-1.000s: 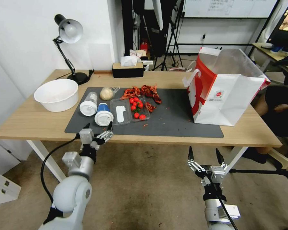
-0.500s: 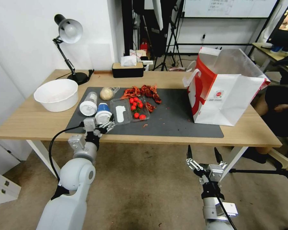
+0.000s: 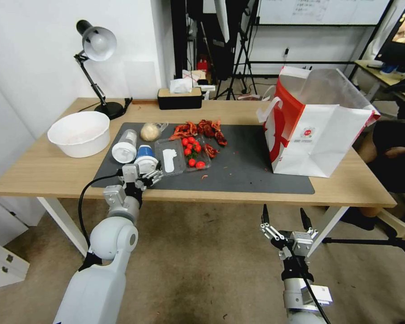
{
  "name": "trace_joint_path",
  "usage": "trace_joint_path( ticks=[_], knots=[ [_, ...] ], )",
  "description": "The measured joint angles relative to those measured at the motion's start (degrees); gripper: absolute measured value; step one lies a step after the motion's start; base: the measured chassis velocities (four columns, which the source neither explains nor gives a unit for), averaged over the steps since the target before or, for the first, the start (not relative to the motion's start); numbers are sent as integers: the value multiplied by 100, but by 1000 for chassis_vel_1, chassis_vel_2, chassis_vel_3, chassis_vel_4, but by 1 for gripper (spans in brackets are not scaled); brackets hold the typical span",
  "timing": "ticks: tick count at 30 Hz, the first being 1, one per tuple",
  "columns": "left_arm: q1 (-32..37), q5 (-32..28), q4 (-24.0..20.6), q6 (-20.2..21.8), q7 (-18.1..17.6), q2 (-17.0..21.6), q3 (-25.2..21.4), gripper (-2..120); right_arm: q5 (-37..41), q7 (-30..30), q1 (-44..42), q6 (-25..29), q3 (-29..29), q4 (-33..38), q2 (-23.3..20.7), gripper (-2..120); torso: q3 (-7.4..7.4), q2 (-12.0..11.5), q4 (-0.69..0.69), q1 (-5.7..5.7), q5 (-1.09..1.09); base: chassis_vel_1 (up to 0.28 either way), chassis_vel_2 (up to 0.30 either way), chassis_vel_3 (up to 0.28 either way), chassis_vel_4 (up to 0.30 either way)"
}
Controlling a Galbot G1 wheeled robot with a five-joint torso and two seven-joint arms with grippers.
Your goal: Pick up the trash from the table and place it into the takeout bag.
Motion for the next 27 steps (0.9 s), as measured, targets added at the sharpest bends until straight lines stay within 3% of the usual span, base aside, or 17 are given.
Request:
trace_joint_path(
  ticks=[20, 27],
  knots=[
    [-307, 105, 414, -5, -100, 108, 224, 100, -12, 9, 55, -42, -7, 17, 26, 100, 0, 0, 0, 0, 0, 0, 0, 0, 0],
    [-295, 133, 424, -15, -127, 144, 223, 79, -28, 9, 50, -42, -35, 6, 41, 100, 0, 0, 0, 0, 0, 0, 0, 0, 0]
  ],
)
